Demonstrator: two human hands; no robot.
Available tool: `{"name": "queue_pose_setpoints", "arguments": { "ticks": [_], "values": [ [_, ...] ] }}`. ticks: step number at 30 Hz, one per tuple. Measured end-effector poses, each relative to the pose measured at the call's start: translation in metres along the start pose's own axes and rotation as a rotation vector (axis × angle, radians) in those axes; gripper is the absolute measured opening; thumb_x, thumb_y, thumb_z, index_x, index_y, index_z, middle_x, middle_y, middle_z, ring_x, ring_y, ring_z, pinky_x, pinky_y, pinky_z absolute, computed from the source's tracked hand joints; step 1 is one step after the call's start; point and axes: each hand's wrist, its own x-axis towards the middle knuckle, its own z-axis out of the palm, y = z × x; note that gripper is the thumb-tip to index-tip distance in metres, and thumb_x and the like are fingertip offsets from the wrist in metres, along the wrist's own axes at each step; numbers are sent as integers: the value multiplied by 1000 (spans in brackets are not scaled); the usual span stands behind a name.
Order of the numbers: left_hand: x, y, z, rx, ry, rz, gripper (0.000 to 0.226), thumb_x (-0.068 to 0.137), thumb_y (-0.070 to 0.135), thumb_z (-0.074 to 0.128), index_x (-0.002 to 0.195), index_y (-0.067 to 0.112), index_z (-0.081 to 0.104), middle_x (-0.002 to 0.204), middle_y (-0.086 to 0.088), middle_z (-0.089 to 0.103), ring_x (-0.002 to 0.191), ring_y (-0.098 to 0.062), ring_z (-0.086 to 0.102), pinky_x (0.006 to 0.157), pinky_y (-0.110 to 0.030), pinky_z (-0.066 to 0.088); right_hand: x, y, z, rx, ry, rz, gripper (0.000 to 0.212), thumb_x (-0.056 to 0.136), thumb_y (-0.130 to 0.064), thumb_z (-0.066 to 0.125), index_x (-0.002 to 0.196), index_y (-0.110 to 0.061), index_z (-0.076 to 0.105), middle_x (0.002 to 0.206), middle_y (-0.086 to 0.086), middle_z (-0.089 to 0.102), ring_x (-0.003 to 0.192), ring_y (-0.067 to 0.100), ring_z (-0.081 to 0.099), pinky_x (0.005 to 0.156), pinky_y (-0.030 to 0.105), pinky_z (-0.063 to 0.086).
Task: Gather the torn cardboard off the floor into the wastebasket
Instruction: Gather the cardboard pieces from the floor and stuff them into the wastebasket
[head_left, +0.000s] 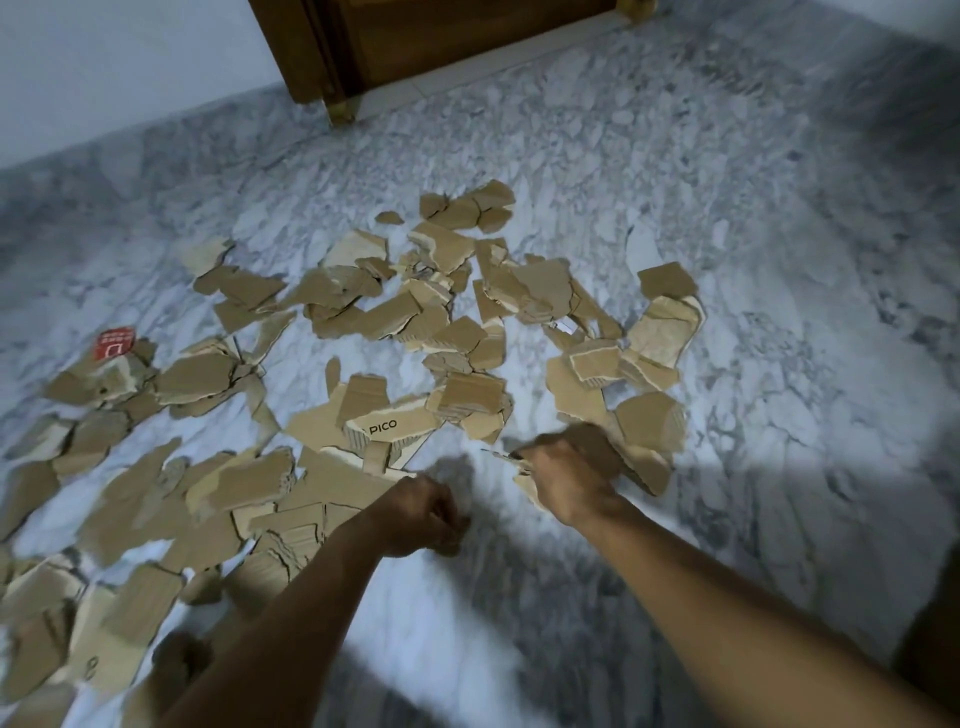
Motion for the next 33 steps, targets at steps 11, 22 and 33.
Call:
{"name": "queue_pose_setpoints", "arguments": {
  "ticks": [11,22,33],
  "values": [
    [8,-14,21,392,136,8,51,60,53,83,97,23,65,107,-2,61,99,-20,58,80,-27,45,-24,-3,7,-66,-330,-59,89,82,-71,42,155,-40,3,148,2,17,135,34,18,107,56,24],
    [14,-6,20,313,99,-45,42,62,38,89,69,24,50,79,5,61,74,-14,57,57,-20,36,-10,8,-3,69,-258,71,71,66,-42,89,124,-19,57,125,8,61,114,28,56,88,34,48],
    [25,17,5,31,52,-29,17,64,23,90,67,16,75,56,7,68,52,3,60,55,-14,47,-2,58,-50,255,-359,244,101,59,-65,85,138,-13,50,140,3,56,124,26,56,101,35,48]
  ]
}}
